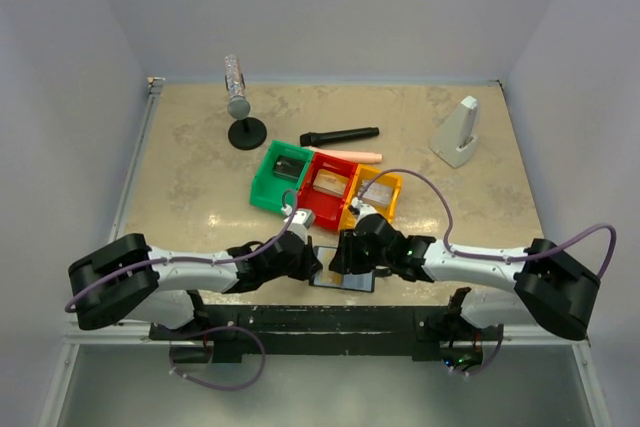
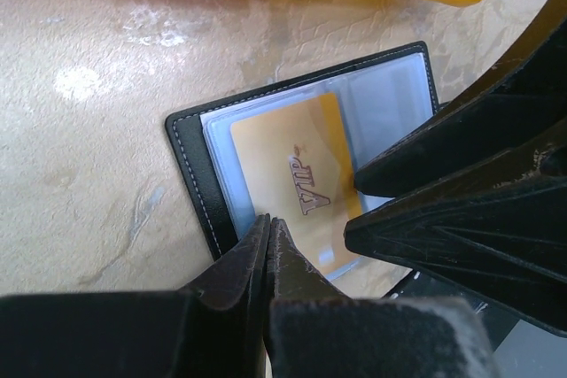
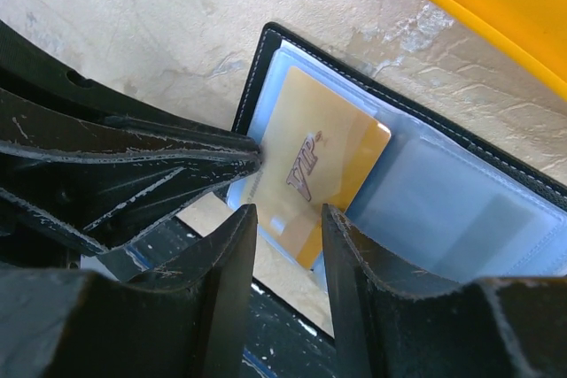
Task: Take the credit cards out of the card holder
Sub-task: Remove the credit card from the card holder.
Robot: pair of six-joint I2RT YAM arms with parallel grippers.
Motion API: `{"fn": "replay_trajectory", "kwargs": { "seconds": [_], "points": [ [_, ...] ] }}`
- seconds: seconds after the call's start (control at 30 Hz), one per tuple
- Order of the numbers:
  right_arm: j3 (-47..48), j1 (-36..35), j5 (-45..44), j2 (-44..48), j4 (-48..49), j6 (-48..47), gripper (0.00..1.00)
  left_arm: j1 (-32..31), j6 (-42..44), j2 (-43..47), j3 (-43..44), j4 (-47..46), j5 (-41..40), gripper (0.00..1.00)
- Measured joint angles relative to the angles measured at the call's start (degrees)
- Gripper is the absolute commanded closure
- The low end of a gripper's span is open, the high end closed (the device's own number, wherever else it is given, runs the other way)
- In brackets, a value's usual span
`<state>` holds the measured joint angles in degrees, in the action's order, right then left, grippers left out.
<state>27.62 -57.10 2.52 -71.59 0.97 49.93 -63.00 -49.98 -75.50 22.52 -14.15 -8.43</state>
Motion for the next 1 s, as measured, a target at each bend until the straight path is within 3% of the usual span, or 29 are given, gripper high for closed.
{"fn": "replay_trajectory", "kwargs": {
  "seconds": [1.0],
  "points": [
    [-3.8, 0.0, -3.0, 3.0, -0.1, 1.7, 0.57, 0.0, -5.2, -2.4, -1.8, -4.9, -1.4, 1.0]
  ]
}}
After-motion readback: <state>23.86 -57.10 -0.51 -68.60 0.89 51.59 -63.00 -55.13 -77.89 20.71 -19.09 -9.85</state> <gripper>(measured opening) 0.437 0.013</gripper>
